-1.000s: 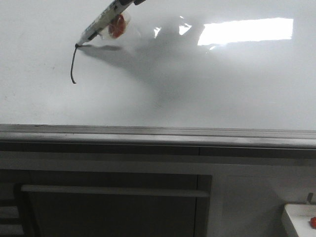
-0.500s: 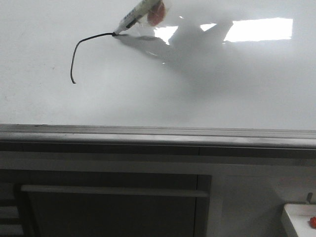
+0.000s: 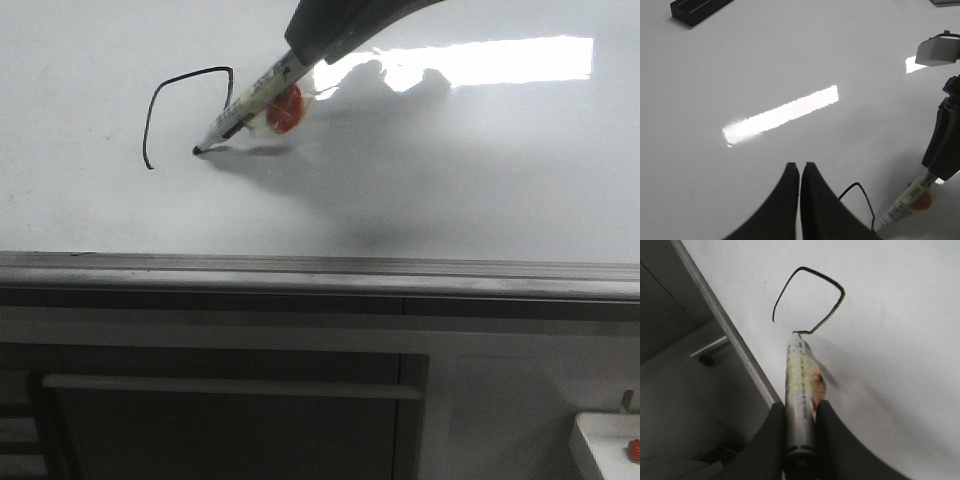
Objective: Write number 0 on whiteboard
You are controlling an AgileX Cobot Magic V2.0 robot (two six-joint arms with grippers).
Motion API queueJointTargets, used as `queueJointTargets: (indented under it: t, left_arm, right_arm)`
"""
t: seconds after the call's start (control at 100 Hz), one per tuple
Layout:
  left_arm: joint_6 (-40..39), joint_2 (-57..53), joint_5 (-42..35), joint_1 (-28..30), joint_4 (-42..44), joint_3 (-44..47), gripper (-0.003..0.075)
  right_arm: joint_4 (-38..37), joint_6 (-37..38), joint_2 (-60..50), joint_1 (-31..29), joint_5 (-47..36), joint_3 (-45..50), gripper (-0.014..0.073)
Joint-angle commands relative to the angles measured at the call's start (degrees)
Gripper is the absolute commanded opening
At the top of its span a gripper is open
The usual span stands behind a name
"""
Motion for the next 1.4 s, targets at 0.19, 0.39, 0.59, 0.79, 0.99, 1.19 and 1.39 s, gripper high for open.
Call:
queueJointTargets:
  t: [0.19,0.39,0.59,0.79,0.99,1.19,1.39]
  left_arm:
    - [-0.31,0.53,-4.57,0.09,-0.89,-1.87,-0.0020]
    - [-0.31,0.53,-4.57,0.09,-0.89,-1.87,-0.0020]
    - [-0.31,0.53,-4.79,0.09,-0.78,-1.87,-0.0020]
    - [-0.31,0.53,-5.01,0.09,-0.55,-1.87,-0.0020]
    - [-0.42,0.53,-6.12,-0.39,5.93,-1.87,0.0058]
    - [-2.08,5.60,-3.42,-6.46,8.95,-1.87,0.0369]
    - [-1.86,17.19,-3.01,-12.76,16.46,-2.00,0.0363]
  right_arm:
    - [-0.83,0.13,1.77,2.05,-7.03,-1.83,-0.0050]
    - [-0.83,0.13,1.77,2.97,-8.37,-3.48,-0.0050]
    - [-0.94,0.13,1.77,2.97,-8.65,-5.41,-0.0050]
    - [-0.94,-0.14,1.63,3.11,-6.95,-5.70,-0.0050]
    - [-2.02,-3.66,-3.27,7.59,-3.45,-5.59,-0.0050]
    - [-9.02,-3.66,-5.22,10.35,6.80,-5.59,-0.0050]
    - [-11.99,-3.66,-5.64,12.05,8.71,-5.59,-0.0050]
